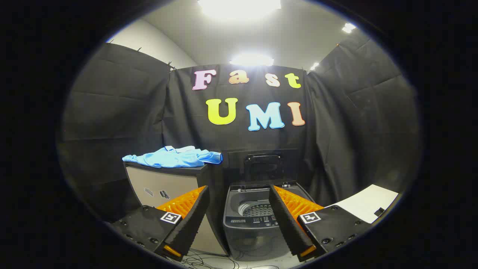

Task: Put the clothes into the washing machine and then close the washing machine lid.

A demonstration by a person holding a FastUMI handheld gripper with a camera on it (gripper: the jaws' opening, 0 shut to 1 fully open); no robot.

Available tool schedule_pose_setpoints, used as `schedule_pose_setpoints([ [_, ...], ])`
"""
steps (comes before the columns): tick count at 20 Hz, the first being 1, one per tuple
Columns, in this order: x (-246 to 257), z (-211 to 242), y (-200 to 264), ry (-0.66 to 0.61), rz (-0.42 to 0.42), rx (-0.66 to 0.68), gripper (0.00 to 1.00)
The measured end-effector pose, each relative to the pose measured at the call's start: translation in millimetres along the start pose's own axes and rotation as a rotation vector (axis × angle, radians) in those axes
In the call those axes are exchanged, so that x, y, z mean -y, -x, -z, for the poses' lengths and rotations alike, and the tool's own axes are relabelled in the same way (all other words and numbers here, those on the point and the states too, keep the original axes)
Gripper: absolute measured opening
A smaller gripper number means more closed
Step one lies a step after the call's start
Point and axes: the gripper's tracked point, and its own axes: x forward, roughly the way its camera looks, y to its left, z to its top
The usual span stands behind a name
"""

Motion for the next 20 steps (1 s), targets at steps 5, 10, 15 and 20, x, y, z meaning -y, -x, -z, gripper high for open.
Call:
schedule_pose_setpoints([
  [5,3.5,0.6,4.3,-0.005,0.01,0.003,0.99],
  [10,3.2,-0.4,5.8,-0.003,0.016,0.008,0.99],
  [15,4.4,-4.2,7.8,0.002,0.023,0.016,0.99],
  [20,4.2,-6.4,11.0,-0.008,0.024,0.017,0.99],
])
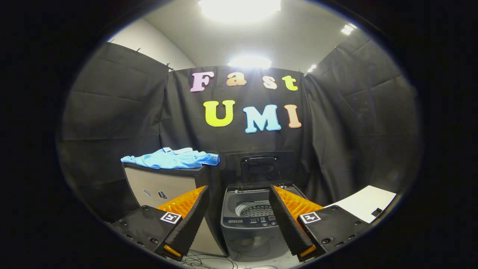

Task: Put the clothes into the washing machine and then close the washing machine lid.

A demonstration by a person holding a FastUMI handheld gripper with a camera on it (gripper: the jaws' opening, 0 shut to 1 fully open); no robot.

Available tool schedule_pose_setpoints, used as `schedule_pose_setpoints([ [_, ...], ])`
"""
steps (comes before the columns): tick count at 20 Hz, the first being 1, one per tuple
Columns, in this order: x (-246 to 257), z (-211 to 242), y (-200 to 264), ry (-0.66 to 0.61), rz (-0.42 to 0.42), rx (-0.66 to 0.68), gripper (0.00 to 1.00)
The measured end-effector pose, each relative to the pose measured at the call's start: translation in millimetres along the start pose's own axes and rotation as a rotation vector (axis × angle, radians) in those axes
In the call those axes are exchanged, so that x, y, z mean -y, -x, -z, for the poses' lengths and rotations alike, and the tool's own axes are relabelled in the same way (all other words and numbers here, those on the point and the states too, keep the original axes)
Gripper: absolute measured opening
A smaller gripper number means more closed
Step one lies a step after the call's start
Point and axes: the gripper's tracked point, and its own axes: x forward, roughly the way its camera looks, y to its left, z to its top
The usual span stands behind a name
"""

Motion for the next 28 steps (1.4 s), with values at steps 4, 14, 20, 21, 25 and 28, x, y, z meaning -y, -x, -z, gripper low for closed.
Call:
schedule_pose_setpoints([
  [4,-7,-10,-2,0.007,-0.012,0.009,0.99],
  [14,-47,-71,-44,0.05,-0.075,0.05,0.99],
  [20,-78,-98,-87,0.023,-0.143,0.048,0.99],
  [21,-85,-105,-95,0.026,-0.157,0.055,0.99],
  [25,-114,-117,-128,0.054,-0.23,0.046,0.99],
  [28,-140,-114,-157,0.059,-0.285,-0.011,0.98],
])
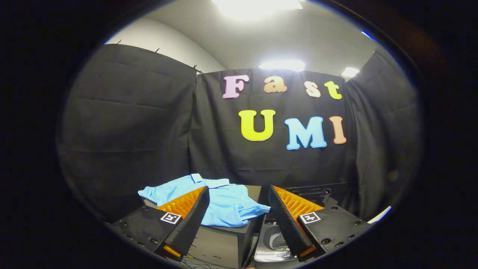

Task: Put the clothes into the washing machine and then close the washing machine lid.

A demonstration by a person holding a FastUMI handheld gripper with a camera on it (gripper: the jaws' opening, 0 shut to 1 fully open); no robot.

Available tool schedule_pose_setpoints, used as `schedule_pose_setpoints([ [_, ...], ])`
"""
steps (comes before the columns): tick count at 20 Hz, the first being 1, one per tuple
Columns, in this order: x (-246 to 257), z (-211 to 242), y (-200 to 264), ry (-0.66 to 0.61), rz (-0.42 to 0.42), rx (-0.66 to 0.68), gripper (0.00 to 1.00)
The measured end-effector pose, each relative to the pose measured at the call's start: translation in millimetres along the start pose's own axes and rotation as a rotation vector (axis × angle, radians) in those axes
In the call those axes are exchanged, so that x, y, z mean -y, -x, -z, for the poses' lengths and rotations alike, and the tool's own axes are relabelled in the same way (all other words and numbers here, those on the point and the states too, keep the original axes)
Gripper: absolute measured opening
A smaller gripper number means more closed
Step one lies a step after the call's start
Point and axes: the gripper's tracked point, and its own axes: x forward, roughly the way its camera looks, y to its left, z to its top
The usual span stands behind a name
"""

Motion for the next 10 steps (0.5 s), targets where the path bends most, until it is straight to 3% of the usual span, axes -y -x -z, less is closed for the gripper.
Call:
schedule_pose_setpoints([
  [10,-74,3,-100,0.007,-0.164,-0.11,0.99],
])
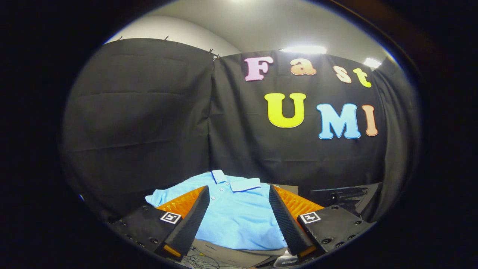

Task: Put the clothes into the washing machine and then close the washing machine lid.

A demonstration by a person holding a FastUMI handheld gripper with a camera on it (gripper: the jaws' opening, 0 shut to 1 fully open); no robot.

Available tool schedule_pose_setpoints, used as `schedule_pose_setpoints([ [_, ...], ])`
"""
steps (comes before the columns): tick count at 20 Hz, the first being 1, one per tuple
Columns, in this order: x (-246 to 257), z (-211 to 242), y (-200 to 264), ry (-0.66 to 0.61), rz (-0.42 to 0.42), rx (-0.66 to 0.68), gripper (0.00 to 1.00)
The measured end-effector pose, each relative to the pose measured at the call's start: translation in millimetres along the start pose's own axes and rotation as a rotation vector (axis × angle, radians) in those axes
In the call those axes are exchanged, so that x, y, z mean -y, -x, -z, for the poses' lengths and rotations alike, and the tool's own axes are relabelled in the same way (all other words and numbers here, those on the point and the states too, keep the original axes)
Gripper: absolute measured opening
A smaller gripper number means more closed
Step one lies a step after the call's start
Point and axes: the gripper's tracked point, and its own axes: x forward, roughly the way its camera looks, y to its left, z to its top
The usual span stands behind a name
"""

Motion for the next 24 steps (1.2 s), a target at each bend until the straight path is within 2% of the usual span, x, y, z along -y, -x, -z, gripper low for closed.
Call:
schedule_pose_setpoints([
  [6,-21,4,-61,-0.004,-0.054,-0.095,0.99],
  [13,-23,22,-123,-0.024,-0.066,-0.233,0.99],
  [24,-43,73,-167,-0.019,-0.102,-0.495,0.99],
])
